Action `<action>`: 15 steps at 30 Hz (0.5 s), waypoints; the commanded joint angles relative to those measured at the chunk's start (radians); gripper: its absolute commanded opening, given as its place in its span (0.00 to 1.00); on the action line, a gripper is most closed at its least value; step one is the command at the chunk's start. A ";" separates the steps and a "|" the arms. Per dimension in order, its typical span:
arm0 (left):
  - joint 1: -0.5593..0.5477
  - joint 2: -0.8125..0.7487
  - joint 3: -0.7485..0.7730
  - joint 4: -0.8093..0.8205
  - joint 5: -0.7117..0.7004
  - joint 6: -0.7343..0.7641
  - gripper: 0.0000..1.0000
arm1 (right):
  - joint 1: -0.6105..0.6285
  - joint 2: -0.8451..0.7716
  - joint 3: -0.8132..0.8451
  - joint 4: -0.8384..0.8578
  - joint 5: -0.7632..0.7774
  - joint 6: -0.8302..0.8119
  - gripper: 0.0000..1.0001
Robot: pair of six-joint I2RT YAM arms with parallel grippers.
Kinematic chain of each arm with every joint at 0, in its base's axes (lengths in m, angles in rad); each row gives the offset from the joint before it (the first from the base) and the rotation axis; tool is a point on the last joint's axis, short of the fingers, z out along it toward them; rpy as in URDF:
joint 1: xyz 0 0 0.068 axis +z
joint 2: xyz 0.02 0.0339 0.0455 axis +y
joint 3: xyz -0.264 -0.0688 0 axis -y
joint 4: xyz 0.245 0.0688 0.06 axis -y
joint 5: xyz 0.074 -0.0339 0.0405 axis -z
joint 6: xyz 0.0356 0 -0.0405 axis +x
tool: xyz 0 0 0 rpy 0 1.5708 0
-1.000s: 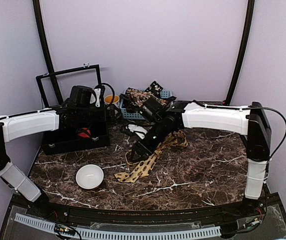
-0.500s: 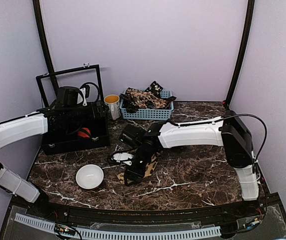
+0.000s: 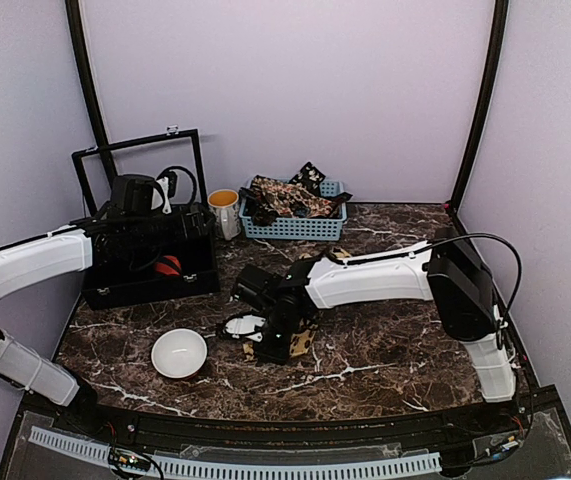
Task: Roll the ties
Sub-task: Flatten out the tie at the center of the board.
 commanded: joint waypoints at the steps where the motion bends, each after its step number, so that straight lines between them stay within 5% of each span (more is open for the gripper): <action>1: 0.006 -0.039 -0.010 -0.019 0.003 0.017 0.94 | 0.016 -0.066 0.046 0.007 0.076 0.021 0.00; 9: 0.006 -0.025 -0.017 -0.027 0.015 0.050 0.94 | -0.127 -0.324 0.221 0.075 -0.023 0.274 0.00; 15: -0.003 0.033 -0.023 0.011 0.160 0.125 0.92 | -0.336 -0.583 0.037 0.319 -0.084 0.562 0.00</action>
